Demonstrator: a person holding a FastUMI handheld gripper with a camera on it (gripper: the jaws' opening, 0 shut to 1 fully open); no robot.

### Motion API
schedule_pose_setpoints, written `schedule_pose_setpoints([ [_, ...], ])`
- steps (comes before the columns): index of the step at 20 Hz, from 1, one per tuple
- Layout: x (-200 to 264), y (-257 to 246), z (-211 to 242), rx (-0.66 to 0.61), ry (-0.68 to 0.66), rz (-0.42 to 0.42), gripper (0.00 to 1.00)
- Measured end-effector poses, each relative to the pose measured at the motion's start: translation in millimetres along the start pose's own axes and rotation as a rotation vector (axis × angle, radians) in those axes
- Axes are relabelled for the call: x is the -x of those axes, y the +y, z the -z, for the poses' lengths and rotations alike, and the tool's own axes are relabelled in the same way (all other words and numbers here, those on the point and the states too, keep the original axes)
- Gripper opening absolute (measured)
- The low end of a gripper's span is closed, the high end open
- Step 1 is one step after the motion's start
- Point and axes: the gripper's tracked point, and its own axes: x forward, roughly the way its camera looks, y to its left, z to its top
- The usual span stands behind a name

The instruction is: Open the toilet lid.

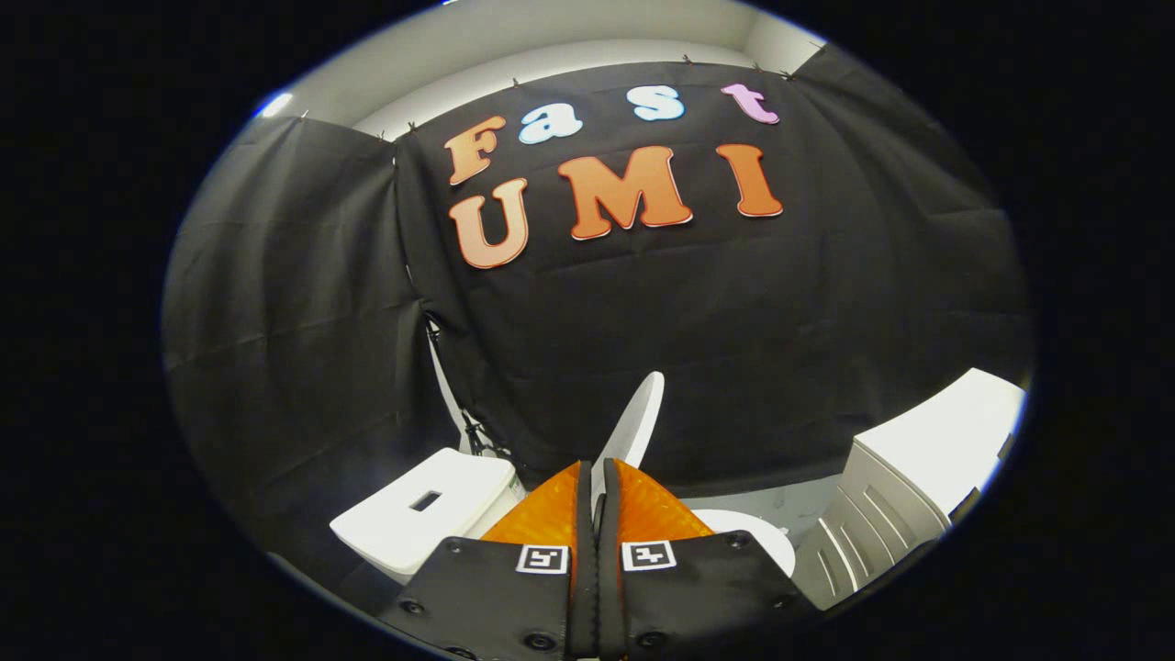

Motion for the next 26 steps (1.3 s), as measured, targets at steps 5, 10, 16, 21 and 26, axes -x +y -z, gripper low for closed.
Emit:
schedule_pose_setpoints([
  [5,-6.4,29.2,-7.8,0.017,0.000,-0.043,0.08],
  [10,-8.5,56.0,-12.7,0.024,-0.003,-0.081,0.08],
  [16,-15.9,93.2,-18.2,0.039,-0.004,-0.134,0.08],
  [21,-20.5,118.0,-20.1,0.021,0.005,-0.174,0.08],
  [26,-23.4,151.1,-21.2,0.052,0.011,-0.204,0.08],
])
